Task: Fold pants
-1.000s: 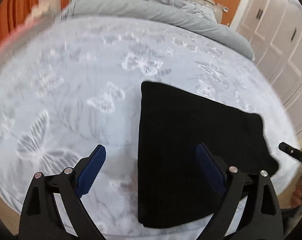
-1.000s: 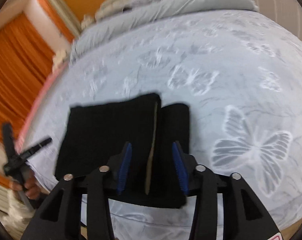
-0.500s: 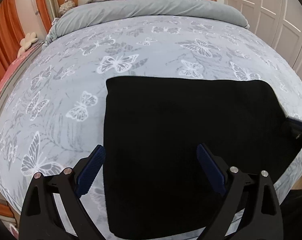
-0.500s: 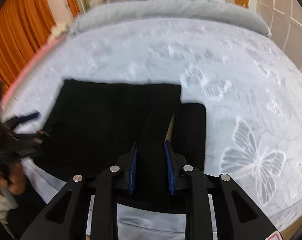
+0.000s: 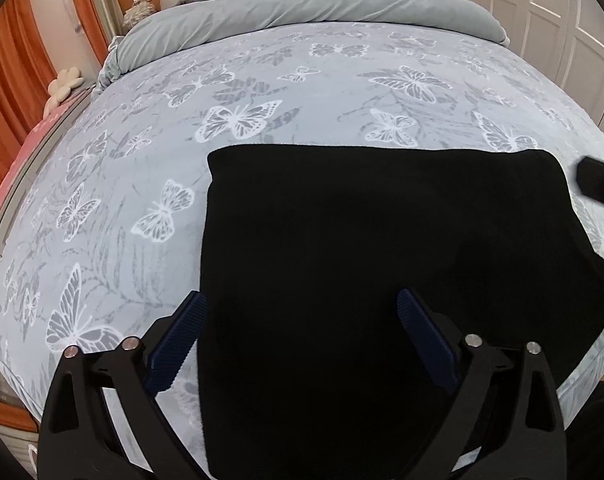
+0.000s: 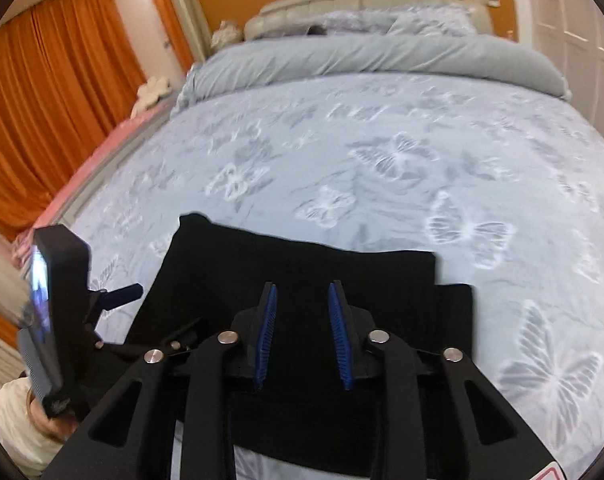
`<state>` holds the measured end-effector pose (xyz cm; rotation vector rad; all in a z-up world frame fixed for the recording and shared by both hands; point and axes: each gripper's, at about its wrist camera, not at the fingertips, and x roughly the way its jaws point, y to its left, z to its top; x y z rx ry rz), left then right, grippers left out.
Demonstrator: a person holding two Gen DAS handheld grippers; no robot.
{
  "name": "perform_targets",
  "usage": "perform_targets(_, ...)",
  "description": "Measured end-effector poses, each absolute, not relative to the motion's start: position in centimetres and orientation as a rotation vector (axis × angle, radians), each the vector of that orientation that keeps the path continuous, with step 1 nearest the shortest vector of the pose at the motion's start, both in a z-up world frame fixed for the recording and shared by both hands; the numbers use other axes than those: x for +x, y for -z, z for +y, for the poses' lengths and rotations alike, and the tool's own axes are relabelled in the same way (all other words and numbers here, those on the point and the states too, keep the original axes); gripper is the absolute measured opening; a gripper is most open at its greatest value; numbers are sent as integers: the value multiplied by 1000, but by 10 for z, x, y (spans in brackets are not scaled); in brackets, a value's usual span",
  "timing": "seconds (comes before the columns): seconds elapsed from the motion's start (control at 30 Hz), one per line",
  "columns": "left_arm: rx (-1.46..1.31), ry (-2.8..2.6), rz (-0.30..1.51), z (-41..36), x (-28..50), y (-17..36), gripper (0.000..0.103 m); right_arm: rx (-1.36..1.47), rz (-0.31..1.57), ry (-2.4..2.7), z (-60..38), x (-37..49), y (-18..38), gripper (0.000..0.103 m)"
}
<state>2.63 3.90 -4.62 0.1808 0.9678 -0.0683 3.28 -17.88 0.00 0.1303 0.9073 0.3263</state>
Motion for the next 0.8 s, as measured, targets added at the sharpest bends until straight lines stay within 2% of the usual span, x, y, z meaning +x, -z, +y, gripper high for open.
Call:
perform_targets(0.1,184,74,969,36,27,46,95,99,993,-243,-174,52,24,21)
perform_targets(0.17,188,83,970,34,27,47,95,117,1082,-156,-188,69,53,9)
perform_targets(0.23,187,89,977,34,27,47,95,277,1091,-180,-214,74,60,0)
perform_targets(0.3,183,97,977,39,27,44,95,372,1102,-176,-232,73,57,0)
perform_targets(0.4,142,102,973,55,25,37,95,399,1055,-101,-261,51,39,15)
perform_targets(0.47,102,146,994,67,22,36,95,456,1048,-139,-280,30,32,17)
perform_targets(0.5,86,165,1005,73,20,37,95,479,1051,-175,-286,23,32,24)
perform_targets(0.53,83,172,1008,78,18,38,95,499,1060,-218,-289,14,34,37)
perform_targets(0.57,88,170,1006,81,16,39,95,504,1074,-260,-288,9,35,41)
perform_targets(0.73,56,156,1001,97,11,43,95,445,1182,-373,-260,0,62,45)
perform_targets(0.77,41,159,1007,99,11,42,95,430,1186,-362,-255,1,67,41)
perform_targets(0.8,25,159,1013,100,12,42,95,401,1177,-349,-251,1,66,28)
